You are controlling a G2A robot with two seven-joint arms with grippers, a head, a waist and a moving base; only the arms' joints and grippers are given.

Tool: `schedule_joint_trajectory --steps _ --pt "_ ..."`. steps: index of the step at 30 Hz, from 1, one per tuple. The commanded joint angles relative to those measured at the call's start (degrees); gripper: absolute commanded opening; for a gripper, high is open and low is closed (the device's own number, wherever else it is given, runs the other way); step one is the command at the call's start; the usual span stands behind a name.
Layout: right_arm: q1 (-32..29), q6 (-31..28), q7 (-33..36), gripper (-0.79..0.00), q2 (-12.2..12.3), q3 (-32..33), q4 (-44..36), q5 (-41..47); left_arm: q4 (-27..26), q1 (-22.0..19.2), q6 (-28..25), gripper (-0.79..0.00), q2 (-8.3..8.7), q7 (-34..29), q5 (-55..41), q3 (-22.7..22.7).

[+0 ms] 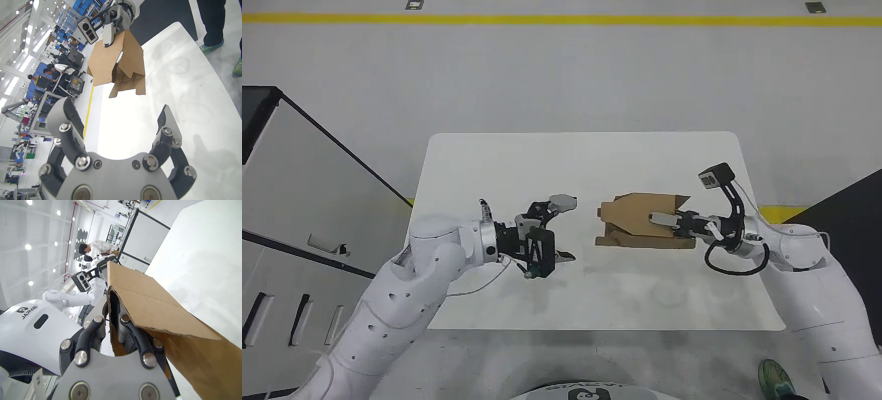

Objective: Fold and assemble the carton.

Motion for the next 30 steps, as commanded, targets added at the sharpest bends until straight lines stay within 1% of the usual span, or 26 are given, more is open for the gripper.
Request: schedule_joint_trajectory --steps 1,3,5,8,15,17,19,20,21,26,28,30 --pt "-0.05 0.12 -0.78 -0.785 -0.02 0.05 -0.22 -0.31 0.4 0.31 -0.08 0.0 -0.05 -0.2 -0.88 0.21" --pt "-0.41 -0.23 -1.79 -0.785 -0.11 -0.14 -1.06 -0.82 1.03 0.39 -1.54 0.0 -0.19 -1.73 -3.39 0.7" --pt "-0.64 -0.76 -2.22 -0.785 -0.16 -0.14 -1.13 -0.7 2.65 0.71 -3.66 0.0 -0.51 -4.55 -10.18 0.35" --pt "-0.58 -2.17 -2.0 -0.785 -0.28 -0.22 -1.22 0.29 3.22 0.82 -4.7 0.0 -0.96 -8.98 -18.54 0.08" --pt "-0.5 -2.56 -2.09 -0.785 -0.31 -0.15 -1.08 0.52 3.1 0.91 -4.41 0.0 -1.02 -9.93 -19.2 0.23" --pt "-0.81 -1.99 -3.49 -0.785 -0.41 -0.55 -1.51 -0.4 2.94 1.04 -4.31 0.0 -1.16 -10.16 -21.18 0.85" --pt "-0.85 -2.04 -4.53 -0.785 -0.53 -0.94 -0.97 -1.1 4.26 1.52 -3.92 0.0 -1.4 -10.63 -26.11 0.88" --pt "-0.85 -2.14 -5.16 -0.785 -0.62 -1.07 -0.73 -0.72 4.08 1.19 -4.46 0.0 -1.44 -11.51 -27.16 0.99" --pt "-0.85 -2.35 -5.62 -0.785 -0.69 -1.11 -0.56 -0.26 3.8 0.74 -4.53 0.0 -1.4 -12.77 -26.46 0.9" --pt "-0.85 -2.35 -5.62 -0.785 -0.69 -1.11 -0.56 -0.26 3.8 0.74 -4.53 0.0 -1.4 -12.77 -26.46 0.9" --pt "-1.09 -1.69 -6.85 -0.785 -0.77 -1.4 -1.35 -1.04 3.7 0.89 -5.33 0.0 -1.44 -14.48 -26.36 1.89" --pt "-1.17 -1.77 -7.54 -0.785 -0.85 -1.49 -1.88 -1.39 3.56 0.74 -4.98 0.0 -1.64 -14.45 -28.28 2.64"
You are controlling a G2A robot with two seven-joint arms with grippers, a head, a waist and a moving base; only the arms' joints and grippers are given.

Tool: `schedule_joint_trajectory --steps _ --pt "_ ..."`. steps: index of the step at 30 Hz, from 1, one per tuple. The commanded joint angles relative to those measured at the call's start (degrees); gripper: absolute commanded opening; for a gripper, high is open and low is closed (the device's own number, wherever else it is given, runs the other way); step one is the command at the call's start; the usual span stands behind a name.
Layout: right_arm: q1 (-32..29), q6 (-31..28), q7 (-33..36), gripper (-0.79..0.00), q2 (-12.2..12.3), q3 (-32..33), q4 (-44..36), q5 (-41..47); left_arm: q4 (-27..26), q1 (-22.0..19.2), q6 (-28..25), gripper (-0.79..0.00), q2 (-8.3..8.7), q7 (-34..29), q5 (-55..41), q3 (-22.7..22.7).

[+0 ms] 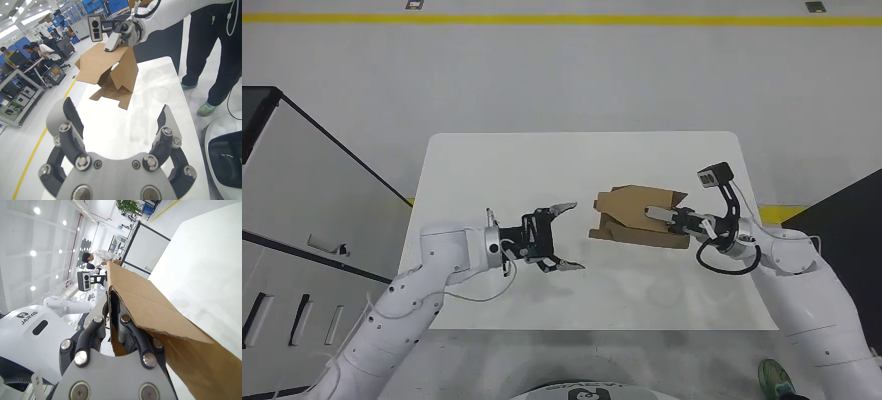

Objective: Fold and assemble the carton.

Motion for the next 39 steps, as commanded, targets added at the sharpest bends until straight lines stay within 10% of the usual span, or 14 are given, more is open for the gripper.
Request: schedule_joint_trajectory --steps 1,5,9,13,31,39 --pt "0.04 -0.25 -0.63 -0.785 -0.07 0.0 -0.27 -0.12 0.38 -0.17 0.22 0.0 -0.16 -0.51 -2.1 0.6" --pt "0.46 -0.88 -1.1 -0.785 -0.23 -0.05 -0.09 0.13 0.66 -0.78 0.91 -0.197 -0.37 -3.93 -5.55 0.86" --pt "0.68 -1.21 -1.26 -0.785 -0.26 0.03 -0.04 -0.02 0.15 -1.49 0.87 -0.092 -0.31 -6.24 -4.21 0.8" --pt "0.57 -0.93 -1.86 -0.785 -0.29 -0.03 -0.21 -0.39 0.15 -1.49 0.87 -0.563 -0.31 -6.24 -4.21 0.8" --pt "1.59 -4.05 -5.1 -0.785 -1.37 -3.09 1.13 -3.15 1.62 -2.96 6.12 -0.231 -1.2 -10.28 -10.58 3.19" --pt "2.13 -4.66 -5.05 -0.785 -1.62 -3.53 2.04 -3.22 2.19 -4.15 5.62 -0.286 -1.5 -9.79 -11.83 4.33"
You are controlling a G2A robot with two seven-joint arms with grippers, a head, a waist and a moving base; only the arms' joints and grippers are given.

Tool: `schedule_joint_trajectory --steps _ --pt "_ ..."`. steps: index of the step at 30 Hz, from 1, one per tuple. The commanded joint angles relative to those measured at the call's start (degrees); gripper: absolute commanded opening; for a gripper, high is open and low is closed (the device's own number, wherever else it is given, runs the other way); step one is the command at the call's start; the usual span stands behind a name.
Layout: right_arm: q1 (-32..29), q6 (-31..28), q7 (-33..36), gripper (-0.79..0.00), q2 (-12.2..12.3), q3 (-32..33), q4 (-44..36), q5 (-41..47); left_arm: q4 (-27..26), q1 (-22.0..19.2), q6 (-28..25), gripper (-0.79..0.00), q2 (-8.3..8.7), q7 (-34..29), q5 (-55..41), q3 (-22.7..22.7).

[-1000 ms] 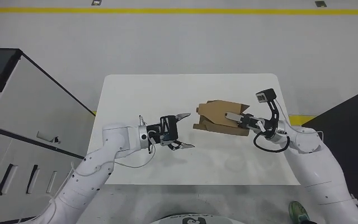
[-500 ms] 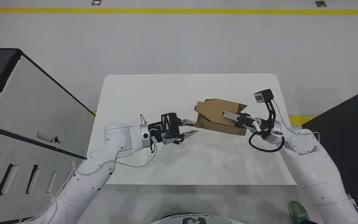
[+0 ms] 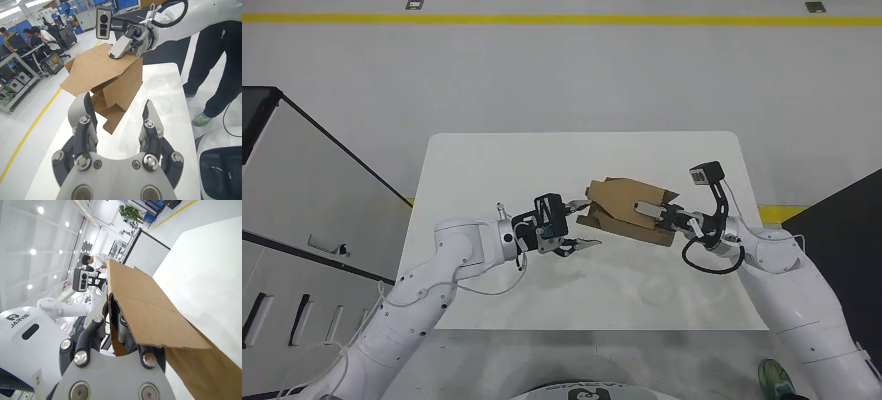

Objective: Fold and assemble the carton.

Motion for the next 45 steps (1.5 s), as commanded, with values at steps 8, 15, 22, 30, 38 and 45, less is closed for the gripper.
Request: schedule_joint_trajectory --steps 8,15,22,30,38,45 --pt "0.64 0.35 -1.55 -0.785 -0.33 -0.48 1.09 -0.91 0.8 -1.21 -0.59 -0.419 -0.29 0.59 -0.4 1.26" --pt "1.16 0.93 -3.17 -0.785 -0.65 -1.01 1.75 -1.73 1.56 -1.86 -1.25 -0.428 -0.44 1.05 -0.46 2.03" --pt "1.46 1.33 -4.19 -0.785 -0.89 -1.2 2.23 -2.26 1.54 -2.11 -1.95 -0.416 -0.49 1.4 -0.35 2.5" --pt "1.53 1.62 -4.42 -0.785 -1.09 -1.34 2.49 -2.48 1.98 -2.79 -3.48 -0.419 -0.84 2.73 -0.72 4.54" --pt "1.37 1.86 -4.44 -0.785 -1.23 -1.22 2.49 -2.49 2.61 -3.68 -3.39 -0.4 -1.26 2.88 -0.69 6.22" --pt "1.09 1.98 -4.47 -0.785 -1.35 -1.22 2.21 -2.63 2.69 -4.07 -3.23 -0.397 -1.42 2.36 -0.5 6.83"
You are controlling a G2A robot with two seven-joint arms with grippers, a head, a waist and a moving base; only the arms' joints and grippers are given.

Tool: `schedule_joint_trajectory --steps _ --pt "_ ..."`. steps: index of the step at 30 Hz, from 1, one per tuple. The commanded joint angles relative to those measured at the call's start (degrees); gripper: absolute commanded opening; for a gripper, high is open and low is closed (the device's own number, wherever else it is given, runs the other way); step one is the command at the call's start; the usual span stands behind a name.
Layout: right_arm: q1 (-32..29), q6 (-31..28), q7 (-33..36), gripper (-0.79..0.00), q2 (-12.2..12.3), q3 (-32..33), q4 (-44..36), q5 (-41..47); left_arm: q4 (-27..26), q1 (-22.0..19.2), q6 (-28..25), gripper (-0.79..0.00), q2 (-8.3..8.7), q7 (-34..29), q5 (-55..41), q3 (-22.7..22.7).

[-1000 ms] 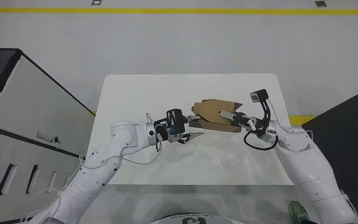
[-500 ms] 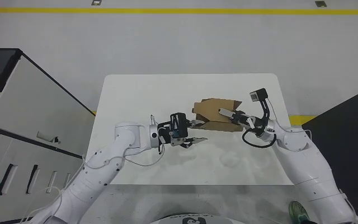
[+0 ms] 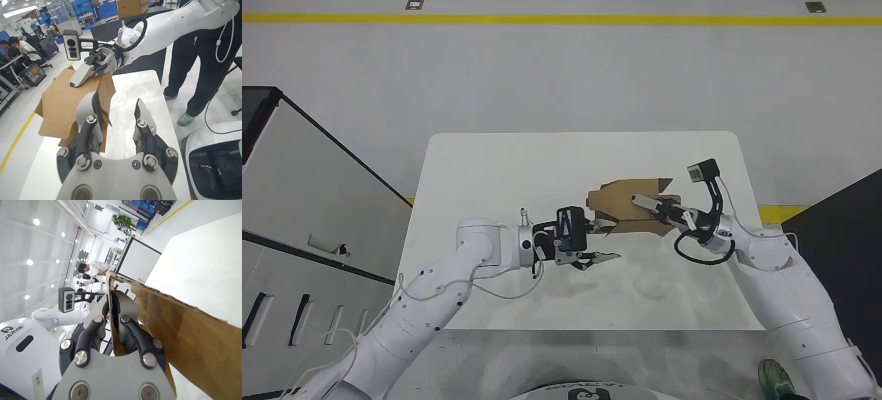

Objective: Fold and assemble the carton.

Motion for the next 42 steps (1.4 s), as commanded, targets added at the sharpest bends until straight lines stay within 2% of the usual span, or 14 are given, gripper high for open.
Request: schedule_joint_trajectory --steps 1,20,33,42 --pt "-0.08 -0.02 0.04 -0.785 -0.03 0.0 -0.09 -0.06 0.07 0.01 0.11 -0.403 -0.03 -0.12 -0.04 0.09" --pt "-1.09 -1.86 0.91 -0.785 -0.21 1.32 -0.17 2.41 -0.02 0.52 0.4 -0.406 0.17 -1.7 -0.42 -0.78" --pt "-0.68 0.61 -3.29 -0.785 -0.73 0.62 -1.4 -0.34 -0.48 -0.08 -0.01 -0.406 -0.04 -2.18 -0.64 0.12" --pt "-0.71 0.83 -2.78 -0.785 -0.99 0.12 -1.81 0.01 -0.04 -0.66 0.39 -0.413 -0.38 -2.3 -0.73 1.3"
